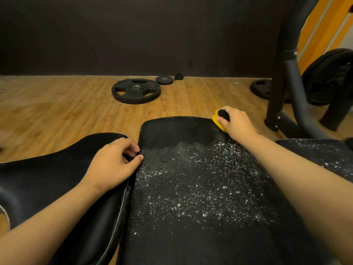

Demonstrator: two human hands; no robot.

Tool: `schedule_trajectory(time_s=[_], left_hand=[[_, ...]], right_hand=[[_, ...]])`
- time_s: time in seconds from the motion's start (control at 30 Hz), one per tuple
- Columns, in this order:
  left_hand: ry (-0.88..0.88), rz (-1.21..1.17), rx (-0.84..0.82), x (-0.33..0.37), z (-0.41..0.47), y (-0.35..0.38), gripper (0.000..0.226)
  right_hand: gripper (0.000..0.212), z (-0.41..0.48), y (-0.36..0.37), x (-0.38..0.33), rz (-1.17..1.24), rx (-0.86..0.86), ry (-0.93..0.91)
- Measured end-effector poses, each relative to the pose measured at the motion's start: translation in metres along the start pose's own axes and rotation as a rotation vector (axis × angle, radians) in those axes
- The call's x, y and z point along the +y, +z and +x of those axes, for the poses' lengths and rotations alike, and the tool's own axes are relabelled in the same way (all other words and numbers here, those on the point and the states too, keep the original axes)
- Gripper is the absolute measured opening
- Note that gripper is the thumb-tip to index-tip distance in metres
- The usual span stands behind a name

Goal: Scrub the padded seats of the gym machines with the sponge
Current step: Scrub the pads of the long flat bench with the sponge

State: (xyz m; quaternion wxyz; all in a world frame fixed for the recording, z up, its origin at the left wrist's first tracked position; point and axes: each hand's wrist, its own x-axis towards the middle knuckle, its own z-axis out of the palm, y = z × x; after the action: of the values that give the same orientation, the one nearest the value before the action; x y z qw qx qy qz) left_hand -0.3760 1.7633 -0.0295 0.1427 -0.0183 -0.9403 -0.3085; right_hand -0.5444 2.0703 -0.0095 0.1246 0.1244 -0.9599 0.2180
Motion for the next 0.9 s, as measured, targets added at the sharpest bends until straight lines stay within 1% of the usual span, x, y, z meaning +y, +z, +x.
schedule_trajectory(time_s=[0.03,0.07,0.1,0.17,0.2,0.23,0.27,0.33,0.4,0.43,0.47,0.53,0.6,0.63,0.67,0.7,0.8,0.83,0.9], left_hand=[[0.0,0.009,0.006,0.001,0.0,0.0,0.009],[-0.002,0.019,0.011,0.002,-0.001,0.0,0.01],[-0.003,0.027,0.015,0.003,-0.001,0.0,0.011],[-0.006,0.04,0.017,0.004,-0.001,0.0,0.011],[-0.006,0.046,0.014,0.004,-0.001,0.0,0.011],[-0.004,0.053,0.013,0.003,0.0,0.0,0.011],[-0.008,0.058,0.014,0.004,-0.001,0.001,0.011],[-0.009,0.064,0.017,0.005,-0.001,0.0,0.012],[-0.015,0.077,0.02,0.007,-0.002,0.0,0.012],[-0.017,0.082,0.019,0.007,-0.001,-0.001,0.012],[-0.016,0.085,0.017,0.008,-0.002,0.0,0.012],[-0.016,0.086,0.015,0.008,-0.002,0.0,0.013],[-0.014,0.09,0.018,0.008,-0.002,0.0,0.013],[-0.014,0.092,0.02,0.008,-0.002,-0.001,0.012],[-0.013,0.093,0.019,0.008,-0.003,0.0,0.012],[-0.012,0.094,0.016,0.009,-0.003,0.0,0.011],[-0.023,0.104,0.014,0.01,-0.003,-0.001,0.012],[-0.027,0.106,0.014,0.011,-0.003,-0.002,0.012],[-0.031,0.112,0.014,0.011,-0.003,-0.001,0.013]], right_hand=[[0.029,0.002,0.003,-0.001,-0.01,0.024,0.033],[0.028,-0.001,0.006,-0.006,-0.004,0.036,0.026],[0.027,-0.008,0.008,-0.01,0.025,0.033,-0.019],[0.026,-0.034,0.007,-0.011,0.114,-0.014,-0.174],[0.026,-0.045,0.003,-0.005,0.138,-0.038,-0.223],[0.028,-0.048,-0.001,0.005,0.144,-0.05,-0.235],[0.029,-0.045,-0.005,0.016,0.123,-0.044,-0.211],[0.03,-0.028,-0.009,0.036,0.06,0.009,-0.055],[0.029,-0.015,-0.008,0.036,0.002,0.05,0.074],[0.029,-0.015,-0.005,0.029,-0.011,0.066,0.085],[0.029,-0.018,-0.002,0.021,0.002,0.07,0.063],[0.028,-0.037,0.001,0.008,0.089,0.015,-0.073],[0.028,-0.058,-0.005,0.011,0.145,-0.065,-0.198],[0.029,-0.06,-0.011,0.019,0.138,-0.082,-0.211],[0.029,-0.057,-0.016,0.031,0.105,-0.079,-0.194],[0.029,-0.051,-0.02,0.045,0.061,-0.063,-0.141],[0.029,-0.022,-0.026,0.073,-0.053,0.0,0.12],[0.029,-0.017,-0.023,0.072,-0.07,0.017,0.169],[0.028,-0.018,-0.018,0.061,-0.046,0.042,0.156]])
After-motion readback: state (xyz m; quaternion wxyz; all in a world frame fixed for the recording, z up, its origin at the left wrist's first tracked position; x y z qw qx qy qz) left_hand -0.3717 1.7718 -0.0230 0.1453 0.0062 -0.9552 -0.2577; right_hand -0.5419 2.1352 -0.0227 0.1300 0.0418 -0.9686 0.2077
